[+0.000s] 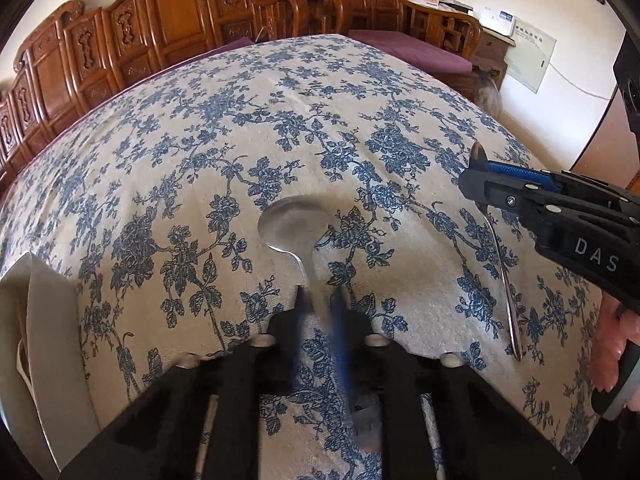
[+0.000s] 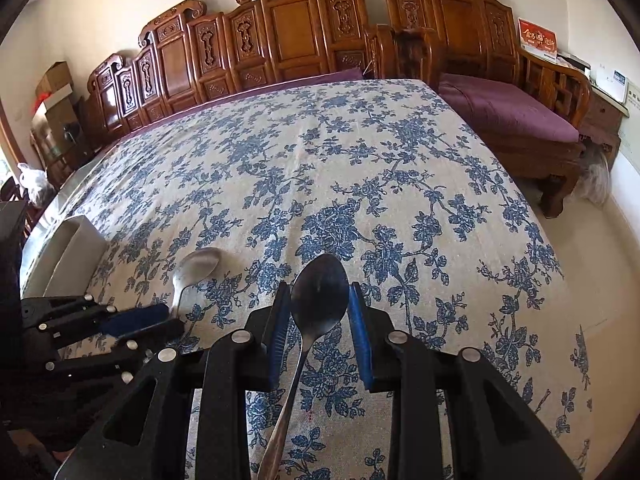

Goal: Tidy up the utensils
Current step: 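Grasp a metal spoon with the right tool while the left tool grasps the other spoon, then carry the left tool's metal spoon into the grey tray and open it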

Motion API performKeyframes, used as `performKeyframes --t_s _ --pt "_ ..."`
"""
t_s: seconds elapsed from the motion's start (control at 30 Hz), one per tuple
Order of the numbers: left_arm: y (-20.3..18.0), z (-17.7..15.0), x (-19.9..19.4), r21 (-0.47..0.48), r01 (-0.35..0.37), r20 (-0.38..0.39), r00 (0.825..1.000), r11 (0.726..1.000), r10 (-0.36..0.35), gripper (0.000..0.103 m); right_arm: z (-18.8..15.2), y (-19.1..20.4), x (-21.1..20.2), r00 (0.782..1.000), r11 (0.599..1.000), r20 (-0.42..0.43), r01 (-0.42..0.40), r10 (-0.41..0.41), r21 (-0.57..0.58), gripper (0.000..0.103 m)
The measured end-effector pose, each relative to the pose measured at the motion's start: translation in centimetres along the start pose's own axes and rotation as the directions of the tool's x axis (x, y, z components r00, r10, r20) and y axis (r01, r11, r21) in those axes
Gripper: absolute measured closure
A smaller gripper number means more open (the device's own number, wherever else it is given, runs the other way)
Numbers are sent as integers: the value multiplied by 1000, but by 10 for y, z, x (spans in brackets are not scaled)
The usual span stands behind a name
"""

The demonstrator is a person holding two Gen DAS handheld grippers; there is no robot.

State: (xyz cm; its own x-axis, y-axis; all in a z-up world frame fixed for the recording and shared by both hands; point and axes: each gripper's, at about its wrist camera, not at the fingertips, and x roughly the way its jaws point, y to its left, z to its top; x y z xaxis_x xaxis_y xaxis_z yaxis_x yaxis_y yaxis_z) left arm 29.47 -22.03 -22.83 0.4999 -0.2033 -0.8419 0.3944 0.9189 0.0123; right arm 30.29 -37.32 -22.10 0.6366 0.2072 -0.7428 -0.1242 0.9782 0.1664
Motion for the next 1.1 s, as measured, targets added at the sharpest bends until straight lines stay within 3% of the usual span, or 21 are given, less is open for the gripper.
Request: performKeyframes --t_s 0.37,1.1 --pt "27 -11 -20 -6 -33 13 999 999 33 98 4 29 -11 998 997 33 -55 57 -53 71" --pt "97 -35 -127 -84 -69 169 982 994 83 98 9 120 -48 974 959 121 -159 191 -235 72"
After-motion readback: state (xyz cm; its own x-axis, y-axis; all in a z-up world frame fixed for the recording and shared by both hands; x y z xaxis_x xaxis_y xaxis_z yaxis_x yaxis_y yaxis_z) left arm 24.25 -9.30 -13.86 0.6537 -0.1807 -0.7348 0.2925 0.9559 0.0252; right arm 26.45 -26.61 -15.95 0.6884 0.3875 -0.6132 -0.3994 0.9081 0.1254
